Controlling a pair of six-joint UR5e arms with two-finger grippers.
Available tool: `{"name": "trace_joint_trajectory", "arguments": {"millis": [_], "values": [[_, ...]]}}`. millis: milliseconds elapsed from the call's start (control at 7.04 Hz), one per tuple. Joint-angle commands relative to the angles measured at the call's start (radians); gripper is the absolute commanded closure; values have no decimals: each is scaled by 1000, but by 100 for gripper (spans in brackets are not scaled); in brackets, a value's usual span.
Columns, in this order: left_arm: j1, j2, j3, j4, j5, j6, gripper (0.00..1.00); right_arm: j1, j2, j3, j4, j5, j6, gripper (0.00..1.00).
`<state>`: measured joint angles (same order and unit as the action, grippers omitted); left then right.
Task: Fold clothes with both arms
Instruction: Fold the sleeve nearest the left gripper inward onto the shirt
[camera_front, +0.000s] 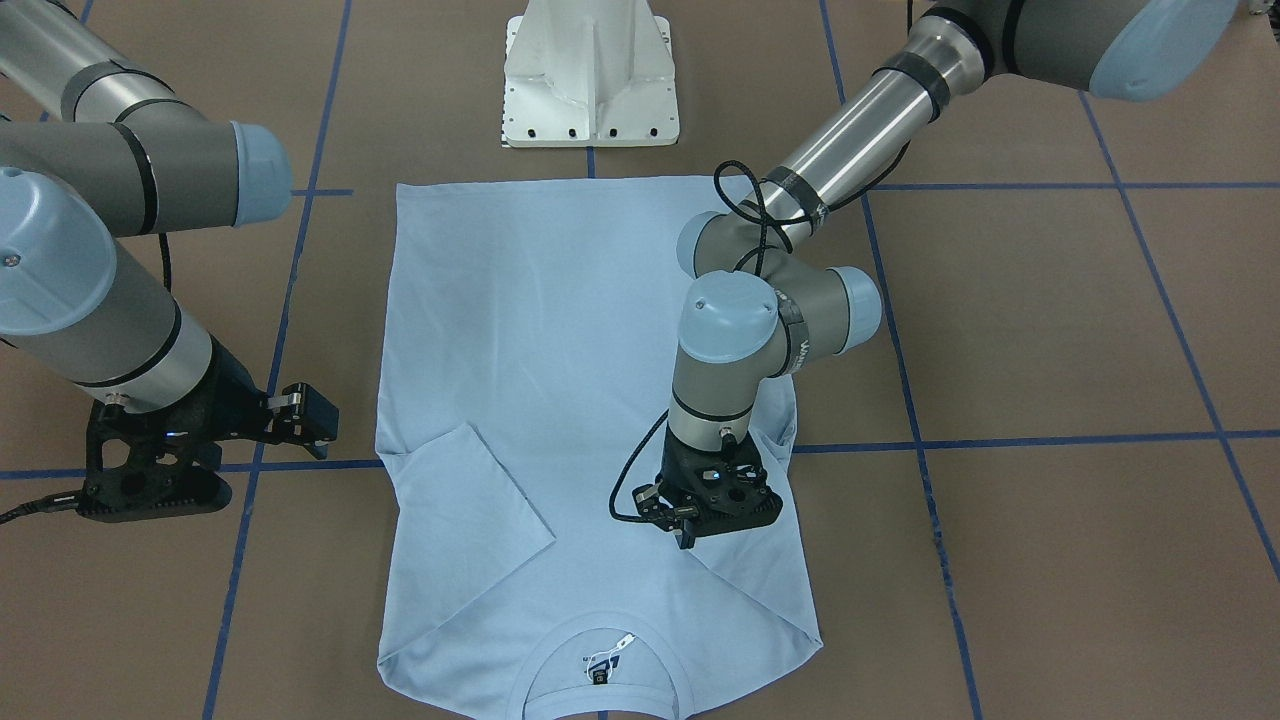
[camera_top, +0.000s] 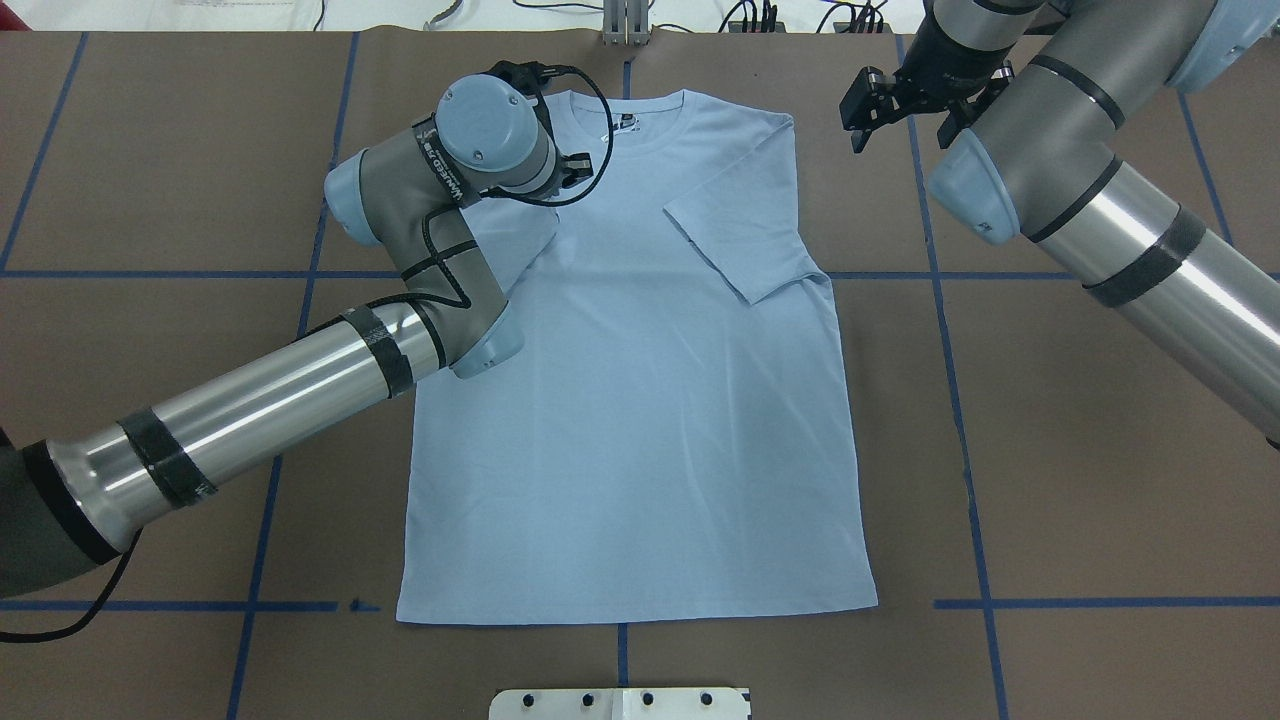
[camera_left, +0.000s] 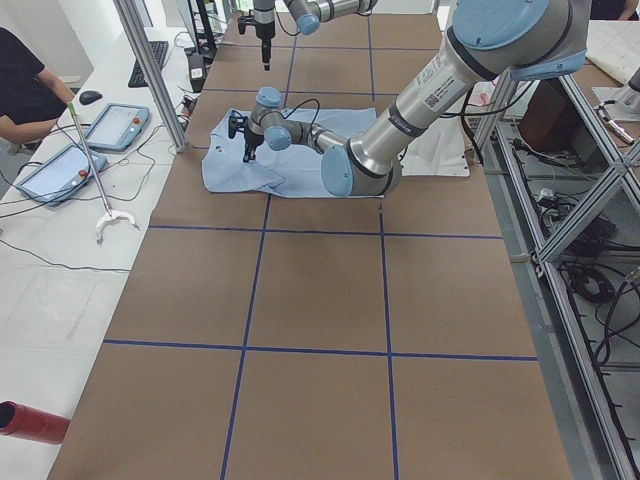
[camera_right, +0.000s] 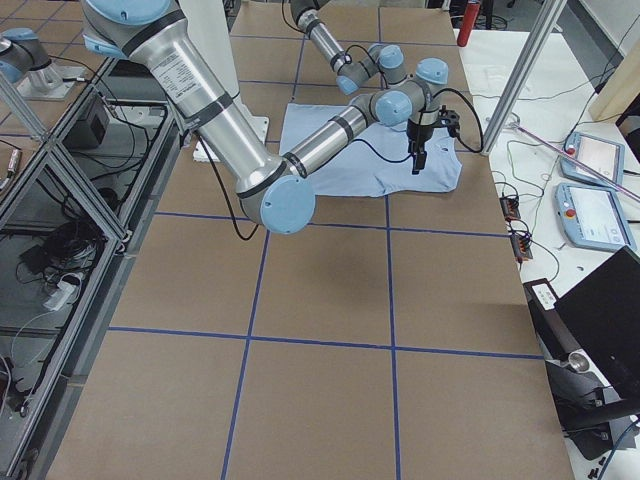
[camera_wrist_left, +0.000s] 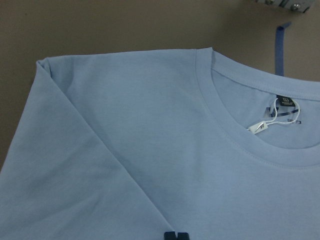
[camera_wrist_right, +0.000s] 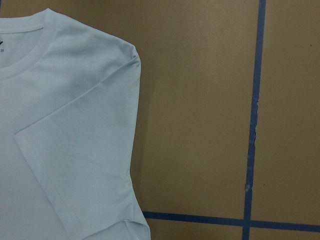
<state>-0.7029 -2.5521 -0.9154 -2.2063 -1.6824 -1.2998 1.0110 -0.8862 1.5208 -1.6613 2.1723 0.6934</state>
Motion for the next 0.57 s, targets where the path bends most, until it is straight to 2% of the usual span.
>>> {"name": "trace_joint_trajectory", "arguments": {"millis": [0,284,426], "values": [[-4,-2,16,-117,3,0,100,0,0,-1,0,0,0,0],[-4,0,38,-171,4,0,100,0,-2,-4,0,0,0,0],[-4,0,44,-174,39,-3,100,0,-2,-8,8,-2,0,0]]}}
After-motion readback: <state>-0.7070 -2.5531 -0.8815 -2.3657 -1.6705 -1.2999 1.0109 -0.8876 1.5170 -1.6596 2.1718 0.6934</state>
